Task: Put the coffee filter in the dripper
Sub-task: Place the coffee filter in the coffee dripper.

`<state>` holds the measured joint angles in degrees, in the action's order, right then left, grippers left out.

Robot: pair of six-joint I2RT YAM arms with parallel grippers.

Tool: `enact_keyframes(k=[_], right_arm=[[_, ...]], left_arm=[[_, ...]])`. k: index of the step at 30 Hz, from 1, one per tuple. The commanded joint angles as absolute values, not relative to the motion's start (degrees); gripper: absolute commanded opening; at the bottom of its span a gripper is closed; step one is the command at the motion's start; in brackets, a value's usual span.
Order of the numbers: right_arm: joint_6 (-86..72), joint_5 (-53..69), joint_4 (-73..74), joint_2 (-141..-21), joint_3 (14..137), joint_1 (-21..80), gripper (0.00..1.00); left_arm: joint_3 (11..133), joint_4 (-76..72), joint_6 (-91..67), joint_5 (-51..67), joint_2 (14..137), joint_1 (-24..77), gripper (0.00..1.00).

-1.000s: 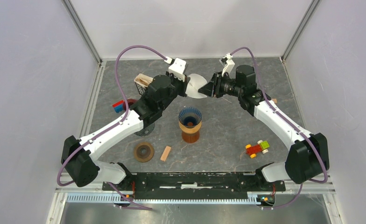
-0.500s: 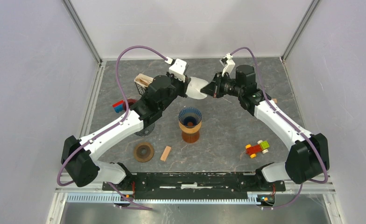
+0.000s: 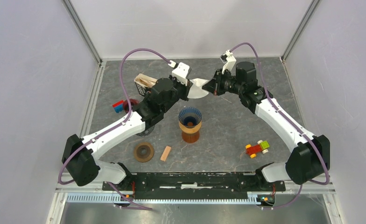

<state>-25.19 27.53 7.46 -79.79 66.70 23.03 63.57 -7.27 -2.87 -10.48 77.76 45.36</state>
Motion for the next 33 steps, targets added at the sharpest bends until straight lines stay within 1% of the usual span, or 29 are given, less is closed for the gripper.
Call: enact_keyframes(k=[1, 2, 4, 7, 8, 10, 14, 17, 22, 25, 29, 33], right_arm=[[-21.60, 25.70, 7.87, -77.19, 69.05, 23.52, 0.02], [-21.19, 26.18, 7.74, -76.95, 68.84, 23.55, 0.06], [-20.72, 26.64, 7.45, -76.57, 68.11, 23.60, 0.22], [-19.86, 28.38, 6.55, -75.78, 66.95, 23.72, 0.51], [-19.20, 28.79, 6.47, -75.43, 66.76, 23.69, 0.57], [-17.22, 29.02, 7.14, -74.67, 66.78, 23.71, 0.62], [-11.09, 28.82, 10.00, -72.49, 68.69, 23.72, 0.71], [-4.90, 30.07, 13.13, -70.50, 70.66, 23.48, 0.75], [5.62, 35.29, 18.45, -66.96, 74.60, 23.35, 0.75], [9.60, 36.78, 20.93, -65.58, 75.62, 23.38, 0.75], [11.40, 39.63, 21.43, -64.08, 74.35, 23.25, 0.75], [13.79, 44.01, 22.41, -63.54, 73.48, 23.28, 0.75]], left_arm=[[65.61, -9.40, -0.37, -15.18, 77.97, 45.35, 0.02], [65.80, -9.40, -0.42, -15.91, 77.96, 45.27, 0.02], [66.10, -9.17, -0.91, -16.78, 77.96, 45.18, 0.02], [66.86, -8.26, -2.74, -18.39, 78.13, 44.87, 0.02], [67.20, -7.66, -3.33, -18.54, 78.15, 44.70, 0.02], [67.75, -6.59, -3.78, -17.73, 77.92, 44.48, 0.02], [68.60, -2.66, -3.50, -14.26, 76.41, 43.98, 0.02], [70.35, 4.74, -2.11, -6.49, 73.84, 43.68, 0.02], [73.95, 18.80, -0.09, 6.78, 69.90, 43.42, 0.02], [76.49, 26.25, 2.33, 10.94, 68.67, 43.42, 0.02], [76.12, 30.41, 0.62, 15.26, 67.29, 43.13, 0.02], [73.20, 30.21, -4.78, 18.81, 67.21, 41.79, 0.02]])
